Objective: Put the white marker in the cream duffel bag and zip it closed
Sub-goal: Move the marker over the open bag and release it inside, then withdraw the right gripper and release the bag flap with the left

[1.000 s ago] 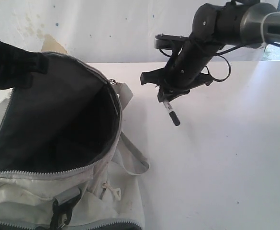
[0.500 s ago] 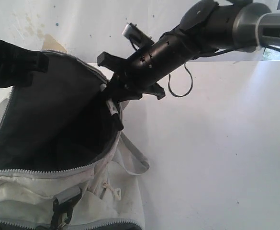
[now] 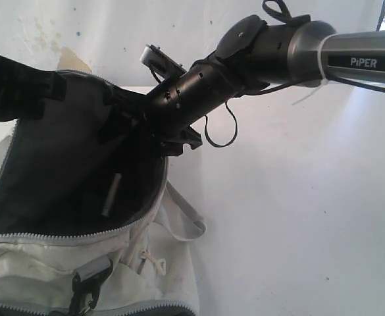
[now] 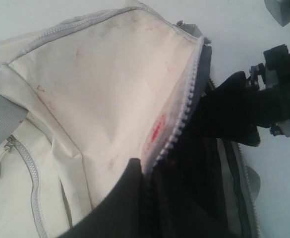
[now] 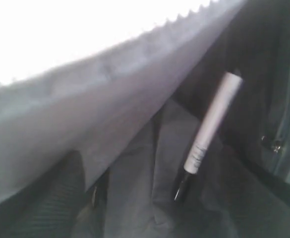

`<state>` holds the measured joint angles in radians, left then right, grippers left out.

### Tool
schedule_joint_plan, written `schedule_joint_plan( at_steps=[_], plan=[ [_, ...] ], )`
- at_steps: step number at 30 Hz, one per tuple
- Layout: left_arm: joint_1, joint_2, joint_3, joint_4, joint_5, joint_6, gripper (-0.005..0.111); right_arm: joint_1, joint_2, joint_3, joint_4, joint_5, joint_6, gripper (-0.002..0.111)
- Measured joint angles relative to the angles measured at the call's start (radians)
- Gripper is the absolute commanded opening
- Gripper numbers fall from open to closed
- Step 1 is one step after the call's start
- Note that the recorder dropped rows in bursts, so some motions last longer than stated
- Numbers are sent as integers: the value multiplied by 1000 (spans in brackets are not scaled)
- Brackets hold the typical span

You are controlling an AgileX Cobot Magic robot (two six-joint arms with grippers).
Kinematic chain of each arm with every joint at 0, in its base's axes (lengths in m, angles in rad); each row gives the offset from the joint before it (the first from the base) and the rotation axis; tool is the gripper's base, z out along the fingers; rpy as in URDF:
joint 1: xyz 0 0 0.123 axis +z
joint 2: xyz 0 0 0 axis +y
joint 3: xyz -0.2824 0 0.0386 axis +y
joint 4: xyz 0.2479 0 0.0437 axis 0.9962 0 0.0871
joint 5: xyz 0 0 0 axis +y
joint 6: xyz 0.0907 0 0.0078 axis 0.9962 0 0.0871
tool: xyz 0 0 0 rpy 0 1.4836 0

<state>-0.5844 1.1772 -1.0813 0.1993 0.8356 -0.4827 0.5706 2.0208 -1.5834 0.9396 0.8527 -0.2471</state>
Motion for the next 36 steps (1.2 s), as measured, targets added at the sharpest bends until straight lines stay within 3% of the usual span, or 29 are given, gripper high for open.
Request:
schedule_joint_plan(
  at_steps=[14,27,31,33,36],
  plan=[
    [0,0,0,-25,43,42,0,-74,-51,0,-219,221,-7,70],
    [0,0,0,-304,46,372,0,-170,-58,0,-306,270,16,70],
    [2,0,0,-363,52,447,0,-174,-58,0,-322,274,18,60],
    [2,2,0,-376,66,472,3,-174,-58,0,-324,274,18,56],
    [5,13,0,-385,101,514,19,-174,-58,0,-324,251,27,54]
  ],
)
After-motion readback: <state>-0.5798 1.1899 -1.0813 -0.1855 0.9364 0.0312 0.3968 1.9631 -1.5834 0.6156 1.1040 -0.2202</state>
